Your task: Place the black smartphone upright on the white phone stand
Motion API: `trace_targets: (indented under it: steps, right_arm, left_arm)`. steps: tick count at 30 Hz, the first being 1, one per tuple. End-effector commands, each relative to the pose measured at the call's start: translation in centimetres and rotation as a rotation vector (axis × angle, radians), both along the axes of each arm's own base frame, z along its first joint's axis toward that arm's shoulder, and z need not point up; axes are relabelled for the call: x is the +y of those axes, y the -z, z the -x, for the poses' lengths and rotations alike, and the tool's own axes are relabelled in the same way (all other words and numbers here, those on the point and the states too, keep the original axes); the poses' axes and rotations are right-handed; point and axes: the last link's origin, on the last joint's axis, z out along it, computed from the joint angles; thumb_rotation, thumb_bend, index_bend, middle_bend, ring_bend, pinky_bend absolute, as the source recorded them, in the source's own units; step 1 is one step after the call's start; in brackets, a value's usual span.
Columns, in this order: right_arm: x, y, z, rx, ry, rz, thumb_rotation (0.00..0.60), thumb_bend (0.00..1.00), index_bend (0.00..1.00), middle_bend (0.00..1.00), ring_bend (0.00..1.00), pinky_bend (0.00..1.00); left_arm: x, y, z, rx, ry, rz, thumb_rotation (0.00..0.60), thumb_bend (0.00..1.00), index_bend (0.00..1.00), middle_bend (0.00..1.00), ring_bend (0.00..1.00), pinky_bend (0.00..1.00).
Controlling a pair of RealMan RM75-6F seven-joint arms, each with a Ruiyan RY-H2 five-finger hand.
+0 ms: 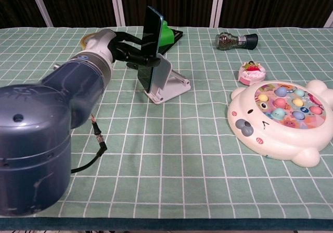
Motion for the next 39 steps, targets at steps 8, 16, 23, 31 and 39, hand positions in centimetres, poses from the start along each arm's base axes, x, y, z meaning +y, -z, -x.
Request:
trace_targets:
  steps: [8,16,23,31,39]
  right_arm:
    - [0.0,0.0,0.0,-0.003,0.000,-0.001,0.600,0.34,0.09,0.00,0.00,0.15]
    - [0.0,0.0,0.0,-0.005,-0.001,-0.001,0.600,0.34,0.09,0.00,0.00,0.15]
    - [0.0,0.0,0.0,-0.004,-0.001,-0.002,0.600,0.34,0.09,0.00,0.00,0.15]
    - [0.0,0.0,0.0,-0.005,-0.001,-0.002,0.600,0.34,0.09,0.00,0.00,0.15]
    - [0.0,0.0,0.0,-0.007,-0.001,-0.003,0.600,0.34,0.09,0.00,0.00,0.15]
  left_arm:
    - [0.2,0.4,-0.6,0.009,0.009,-0.011,0.600,0.27,0.46,0.52,0.08,0.00]
    - [0.1,0.9,-0.6,0.017,0.006,-0.018,0.600,0.27,0.45,0.51,0.08,0.00]
    - [0.3,1.3,-0.7,0.016,0.012,-0.022,0.600,0.27,0.45,0.51,0.08,0.00]
    - [0.3,1.5,-0.8,0.016,0.012,-0.022,0.600,0.27,0.45,0.51,0.08,0.00]
    - [0.2,2.0,-0.6,0.007,0.003,-0.010,0.600,0.27,0.44,0.51,0.08,0.00]
